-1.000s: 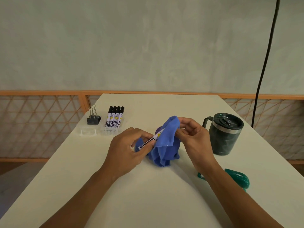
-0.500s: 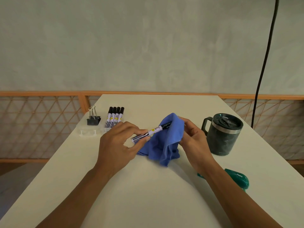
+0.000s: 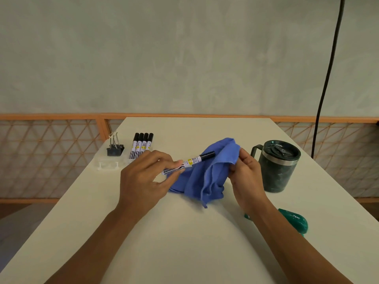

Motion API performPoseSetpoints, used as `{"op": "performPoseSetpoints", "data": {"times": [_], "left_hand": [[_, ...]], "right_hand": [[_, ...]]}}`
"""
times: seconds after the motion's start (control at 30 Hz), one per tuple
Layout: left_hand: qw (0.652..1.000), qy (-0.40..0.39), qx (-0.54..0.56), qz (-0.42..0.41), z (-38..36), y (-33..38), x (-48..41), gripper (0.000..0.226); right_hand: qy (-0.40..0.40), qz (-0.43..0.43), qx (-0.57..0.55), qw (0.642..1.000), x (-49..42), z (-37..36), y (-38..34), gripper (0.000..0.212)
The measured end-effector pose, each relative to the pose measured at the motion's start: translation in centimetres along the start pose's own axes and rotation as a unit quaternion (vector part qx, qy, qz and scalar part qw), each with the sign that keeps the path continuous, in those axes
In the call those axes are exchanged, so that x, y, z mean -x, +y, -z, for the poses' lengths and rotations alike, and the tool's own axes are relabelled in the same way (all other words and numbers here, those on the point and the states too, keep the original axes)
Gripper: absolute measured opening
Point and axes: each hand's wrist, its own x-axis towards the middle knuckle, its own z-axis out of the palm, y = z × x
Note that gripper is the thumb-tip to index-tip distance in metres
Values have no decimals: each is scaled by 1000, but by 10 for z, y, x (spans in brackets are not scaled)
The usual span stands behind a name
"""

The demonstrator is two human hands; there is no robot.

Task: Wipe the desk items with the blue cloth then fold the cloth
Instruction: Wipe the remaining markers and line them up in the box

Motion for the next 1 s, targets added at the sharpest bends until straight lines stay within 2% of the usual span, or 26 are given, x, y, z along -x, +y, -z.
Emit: {"op": "performPoseSetpoints", "data": {"times": [0.13, 0.27, 0.43, 0.57, 0.63, 0.73, 0.87, 1.0], "left_hand": [[1000, 15, -13, -5, -1, -1, -1, 9], [999, 26, -33, -25, -1, -1, 0, 10], [993, 29, -74, -88, -2, 2, -2, 14], [992, 40, -89, -78, -5, 1, -4, 11], [997, 34, -61, -32, -6, -4, -1, 8], [994, 25, -13, 107, 2, -14, 0, 16], [959, 31, 37, 280, 9, -31, -2, 19], [925, 40, 79, 368, 6, -43, 2, 17]], "right_hand": [[-28, -32, -8, 999, 1, 1, 1, 37], [-51, -30, 43, 997, 5, -6, 3, 16], [13, -21, 46, 999, 3, -8, 3, 19], [39, -21, 26, 999, 0, -8, 4, 16], [64, -14, 23, 998, -2, -7, 5, 17], [100, 1, 34, 994, -6, 0, 5, 16], [83, 17, 90, 992, -4, -4, 8, 14], [52, 27, 135, 989, -2, -11, 13, 12]]}}
